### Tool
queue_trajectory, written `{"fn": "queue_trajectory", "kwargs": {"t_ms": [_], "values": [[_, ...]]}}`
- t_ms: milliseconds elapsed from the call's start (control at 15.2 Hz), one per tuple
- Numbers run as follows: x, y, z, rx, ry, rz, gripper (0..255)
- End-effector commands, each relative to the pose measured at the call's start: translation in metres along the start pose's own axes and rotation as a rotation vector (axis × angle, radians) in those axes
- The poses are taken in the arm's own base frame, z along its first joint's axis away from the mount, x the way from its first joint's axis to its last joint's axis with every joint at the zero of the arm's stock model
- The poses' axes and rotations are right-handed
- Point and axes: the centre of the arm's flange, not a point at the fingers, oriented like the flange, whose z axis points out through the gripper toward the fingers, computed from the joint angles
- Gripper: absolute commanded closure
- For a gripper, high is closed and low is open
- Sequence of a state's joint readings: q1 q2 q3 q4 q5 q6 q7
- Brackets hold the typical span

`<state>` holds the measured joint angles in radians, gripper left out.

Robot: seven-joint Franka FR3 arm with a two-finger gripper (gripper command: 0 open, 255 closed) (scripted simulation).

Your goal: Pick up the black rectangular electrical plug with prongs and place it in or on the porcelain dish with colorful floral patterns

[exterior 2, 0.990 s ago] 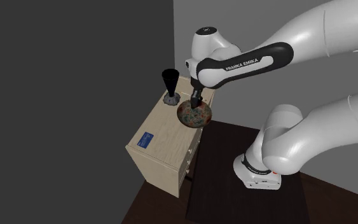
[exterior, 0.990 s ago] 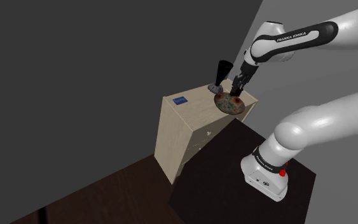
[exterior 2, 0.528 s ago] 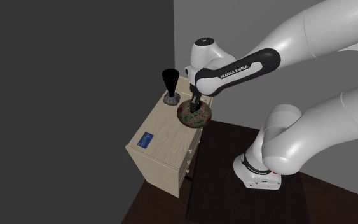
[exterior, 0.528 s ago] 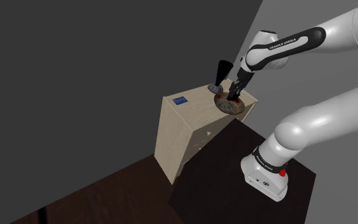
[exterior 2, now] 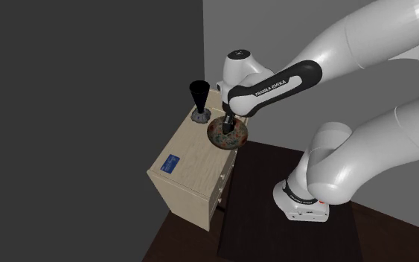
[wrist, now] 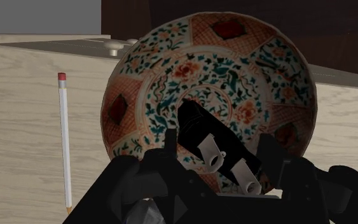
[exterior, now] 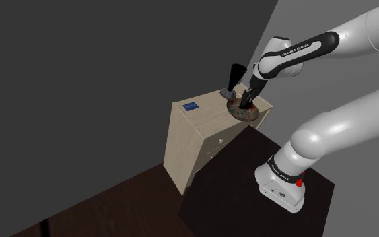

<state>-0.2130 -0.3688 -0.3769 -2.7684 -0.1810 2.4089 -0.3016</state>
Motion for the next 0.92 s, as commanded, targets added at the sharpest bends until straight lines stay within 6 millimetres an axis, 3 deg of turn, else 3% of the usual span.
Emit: {"fn": "queue_trajectory", "kwargs": {"t_ms": [0, 66, 132, 462, 726, 858], "values": [[0.0, 0.0, 0.0, 0.0, 0.0, 0.0, 255], [0.0, 0.0, 0.0, 0.0, 0.0, 0.0, 255], [0.0, 0.0, 0.0, 0.0, 0.0, 0.0, 0], [0.0, 0.0, 0.0, 0.0, 0.0, 0.0, 0], [0.0, 0.0, -0.05, 0.0, 0.0, 0.0, 0], [0.0, 0.0, -0.05, 0.0, 0.0, 0.0, 0]]}}
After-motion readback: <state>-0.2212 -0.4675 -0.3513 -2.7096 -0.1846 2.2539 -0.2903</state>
